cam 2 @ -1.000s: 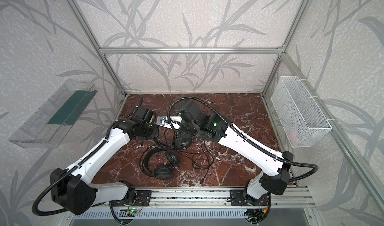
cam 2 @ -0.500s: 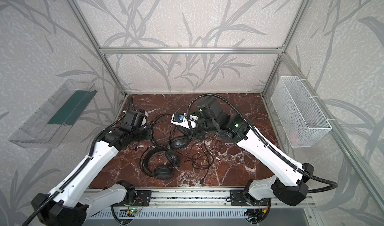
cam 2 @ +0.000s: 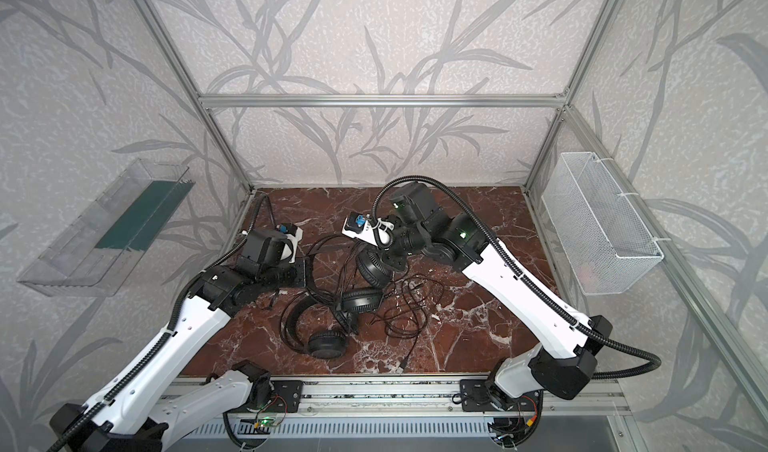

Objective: Wrap the headphones

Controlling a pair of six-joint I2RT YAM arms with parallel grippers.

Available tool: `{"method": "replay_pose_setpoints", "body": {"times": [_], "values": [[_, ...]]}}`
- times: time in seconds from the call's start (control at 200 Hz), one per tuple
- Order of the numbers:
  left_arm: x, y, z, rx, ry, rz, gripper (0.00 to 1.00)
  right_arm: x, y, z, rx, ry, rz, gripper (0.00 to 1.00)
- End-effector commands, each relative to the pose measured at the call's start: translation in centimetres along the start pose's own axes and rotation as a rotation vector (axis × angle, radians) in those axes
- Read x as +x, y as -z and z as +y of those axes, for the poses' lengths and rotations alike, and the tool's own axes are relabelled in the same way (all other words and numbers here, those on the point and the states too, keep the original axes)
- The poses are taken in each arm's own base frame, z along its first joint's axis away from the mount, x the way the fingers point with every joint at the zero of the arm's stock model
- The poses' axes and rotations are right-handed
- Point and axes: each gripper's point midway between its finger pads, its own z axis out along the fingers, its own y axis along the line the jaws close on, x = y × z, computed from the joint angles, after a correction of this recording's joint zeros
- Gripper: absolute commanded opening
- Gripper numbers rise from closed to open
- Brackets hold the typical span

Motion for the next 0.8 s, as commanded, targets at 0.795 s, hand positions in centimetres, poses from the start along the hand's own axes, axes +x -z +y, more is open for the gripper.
{"method": "replay_pose_setpoints", "body": {"times": [0.795], "values": [[0.1, 2.5, -3.6, 0.179, -0.120, -0.104, 0.00, -0.1, 2.3, -1.1, -0.056, -0.136, -0.111, 0.09]]}}
